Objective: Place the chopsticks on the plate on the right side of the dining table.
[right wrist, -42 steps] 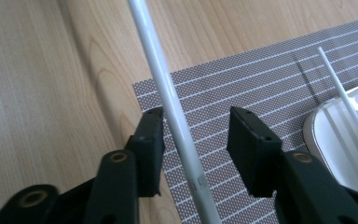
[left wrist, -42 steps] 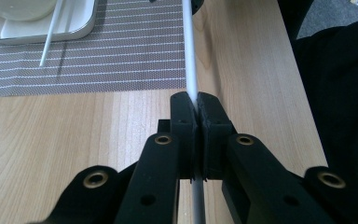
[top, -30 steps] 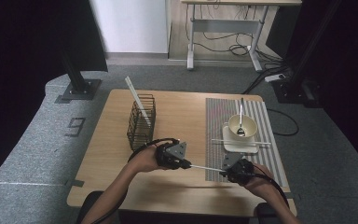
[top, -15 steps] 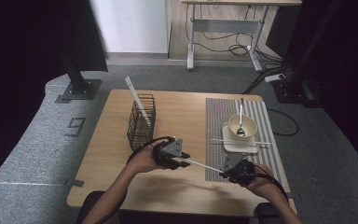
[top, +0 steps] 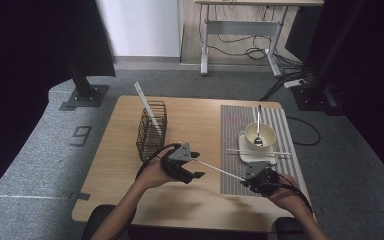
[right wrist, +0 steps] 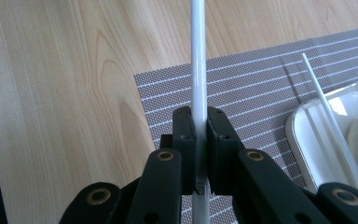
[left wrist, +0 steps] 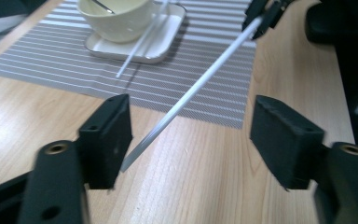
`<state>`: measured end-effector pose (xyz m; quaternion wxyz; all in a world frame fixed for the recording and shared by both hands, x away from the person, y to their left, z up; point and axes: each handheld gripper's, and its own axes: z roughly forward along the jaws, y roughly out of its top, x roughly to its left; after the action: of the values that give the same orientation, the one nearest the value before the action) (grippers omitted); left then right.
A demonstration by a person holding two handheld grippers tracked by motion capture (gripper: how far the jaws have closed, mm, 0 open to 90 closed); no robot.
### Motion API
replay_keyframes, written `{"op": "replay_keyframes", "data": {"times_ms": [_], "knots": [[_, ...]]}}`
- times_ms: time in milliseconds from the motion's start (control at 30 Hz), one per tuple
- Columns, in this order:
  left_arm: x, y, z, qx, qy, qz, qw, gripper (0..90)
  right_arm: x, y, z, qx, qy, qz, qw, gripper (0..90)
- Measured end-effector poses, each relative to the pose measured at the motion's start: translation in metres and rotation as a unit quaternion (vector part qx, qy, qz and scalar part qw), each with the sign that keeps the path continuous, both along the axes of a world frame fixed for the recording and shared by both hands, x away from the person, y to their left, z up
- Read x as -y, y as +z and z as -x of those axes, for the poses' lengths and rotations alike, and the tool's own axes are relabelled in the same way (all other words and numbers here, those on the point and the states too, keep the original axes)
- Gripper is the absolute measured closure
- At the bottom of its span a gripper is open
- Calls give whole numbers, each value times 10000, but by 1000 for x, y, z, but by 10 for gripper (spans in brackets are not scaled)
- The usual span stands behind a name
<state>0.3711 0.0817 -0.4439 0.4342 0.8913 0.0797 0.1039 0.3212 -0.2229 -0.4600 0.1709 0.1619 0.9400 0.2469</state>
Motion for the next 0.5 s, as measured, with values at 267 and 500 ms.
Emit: {"op": "replay_keyframes", "data": {"times_ms": [267, 500], "knots": [[1, 8, 8, -33, 597, 262, 9979, 164, 7, 1, -3, 49, -219, -1, 9997, 832], [-3, 3, 14, -7, 964, 435, 9944, 122, 15, 3, -7, 82, -414, -42, 9991, 832]]}}
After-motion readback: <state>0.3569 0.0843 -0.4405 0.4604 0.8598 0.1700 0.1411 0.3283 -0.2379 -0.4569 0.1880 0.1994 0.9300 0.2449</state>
